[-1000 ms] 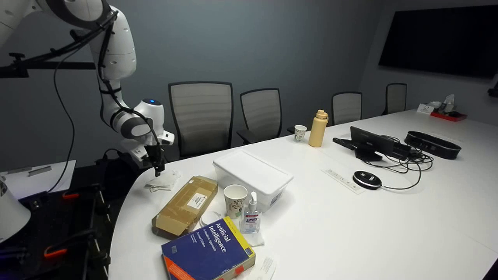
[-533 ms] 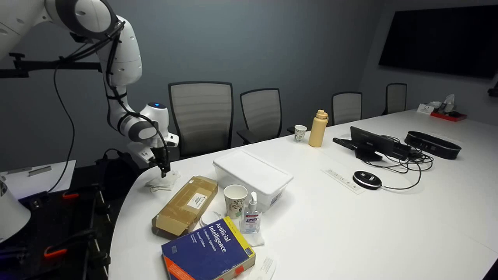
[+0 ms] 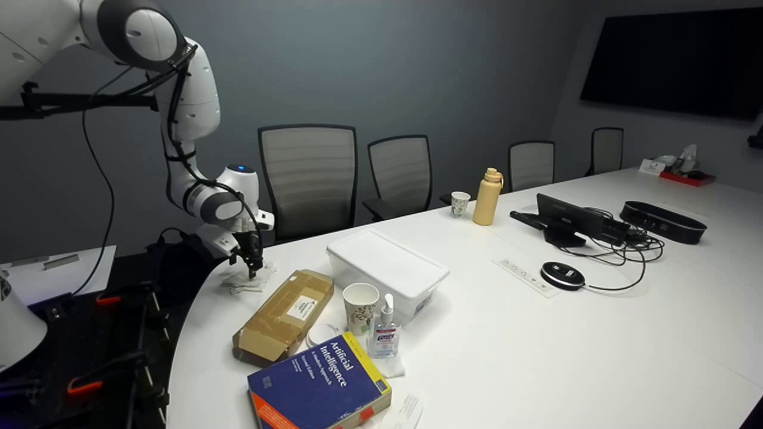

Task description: Use the tissue to wipe the box

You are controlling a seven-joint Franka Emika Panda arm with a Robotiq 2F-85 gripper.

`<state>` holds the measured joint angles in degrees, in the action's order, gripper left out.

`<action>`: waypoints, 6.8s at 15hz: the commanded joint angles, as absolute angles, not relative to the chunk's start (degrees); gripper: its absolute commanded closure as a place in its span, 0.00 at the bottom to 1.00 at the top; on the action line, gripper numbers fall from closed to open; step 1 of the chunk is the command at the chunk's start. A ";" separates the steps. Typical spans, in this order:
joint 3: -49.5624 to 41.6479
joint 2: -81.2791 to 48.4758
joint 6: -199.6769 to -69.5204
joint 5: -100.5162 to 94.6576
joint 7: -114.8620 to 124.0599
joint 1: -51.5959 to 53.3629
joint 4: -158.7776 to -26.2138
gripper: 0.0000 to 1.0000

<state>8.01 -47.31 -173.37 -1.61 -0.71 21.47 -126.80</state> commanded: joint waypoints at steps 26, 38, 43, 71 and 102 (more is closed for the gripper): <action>1.88 -37.59 -171.14 -1.76 6.24 25.12 -131.84 0.98; -5.25 -21.45 -169.73 -2.43 11.02 16.01 -141.07 0.98; -4.54 -22.86 -174.82 -1.04 11.72 14.45 -143.27 0.98; -1.57 -36.26 -183.64 4.89 10.54 10.81 -137.15 0.98; 0.62 -41.33 -177.86 6.50 12.76 10.72 -130.56 0.98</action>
